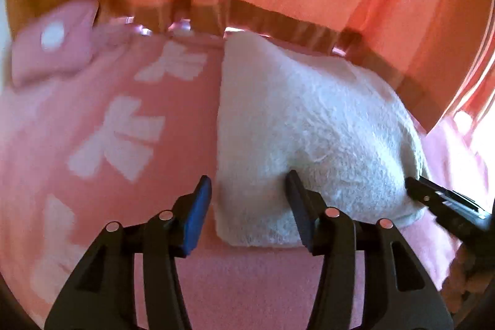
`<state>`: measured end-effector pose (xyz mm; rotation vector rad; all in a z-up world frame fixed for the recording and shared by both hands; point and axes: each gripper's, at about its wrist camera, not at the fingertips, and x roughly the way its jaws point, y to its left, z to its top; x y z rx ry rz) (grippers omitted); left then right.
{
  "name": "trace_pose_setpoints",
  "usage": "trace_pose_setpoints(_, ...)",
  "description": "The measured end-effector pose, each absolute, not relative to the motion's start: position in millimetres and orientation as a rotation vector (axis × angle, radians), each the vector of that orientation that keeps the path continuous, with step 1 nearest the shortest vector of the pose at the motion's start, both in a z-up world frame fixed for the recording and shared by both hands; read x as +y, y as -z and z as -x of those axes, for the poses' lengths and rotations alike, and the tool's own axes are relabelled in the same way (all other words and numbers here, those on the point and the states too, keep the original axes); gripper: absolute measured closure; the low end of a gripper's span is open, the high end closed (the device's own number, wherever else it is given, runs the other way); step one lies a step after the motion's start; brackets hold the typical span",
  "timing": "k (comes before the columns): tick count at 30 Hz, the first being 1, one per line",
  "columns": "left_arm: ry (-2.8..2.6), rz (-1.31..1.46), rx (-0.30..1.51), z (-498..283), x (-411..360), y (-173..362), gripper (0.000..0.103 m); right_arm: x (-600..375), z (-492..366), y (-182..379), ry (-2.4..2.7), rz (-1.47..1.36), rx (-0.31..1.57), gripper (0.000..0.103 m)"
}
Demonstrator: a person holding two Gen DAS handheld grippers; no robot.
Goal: Fold small clothes
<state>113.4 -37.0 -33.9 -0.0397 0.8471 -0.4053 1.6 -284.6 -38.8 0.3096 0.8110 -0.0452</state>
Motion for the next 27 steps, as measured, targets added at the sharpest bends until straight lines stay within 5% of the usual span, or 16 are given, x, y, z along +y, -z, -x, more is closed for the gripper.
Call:
trace_pose_setpoints(8, 0.373, -0.069, 0.811, -100, -47, 29, 0.052, -292, -5, 46, 0.079, -0.3, 0.84, 0.092)
trace_pose_setpoints(17, 0.375, -0.113, 0.83, -52, -50, 35, 0.045, -279, 63, 50, 0.175, -0.321, 0.814, 0.078)
trace_pose_setpoints(21, 0.35, -0.119, 0.841, -21, -52, 49, 0.032, -263, 95, 69, 0.261, -0.294, 0.81, 0.051)
trace_pose_setpoints(27, 0.325, -0.115, 0.836, 7, -51, 64, 0.032, -236, 120, 90, 0.275, -0.219, 0.815, 0.046)
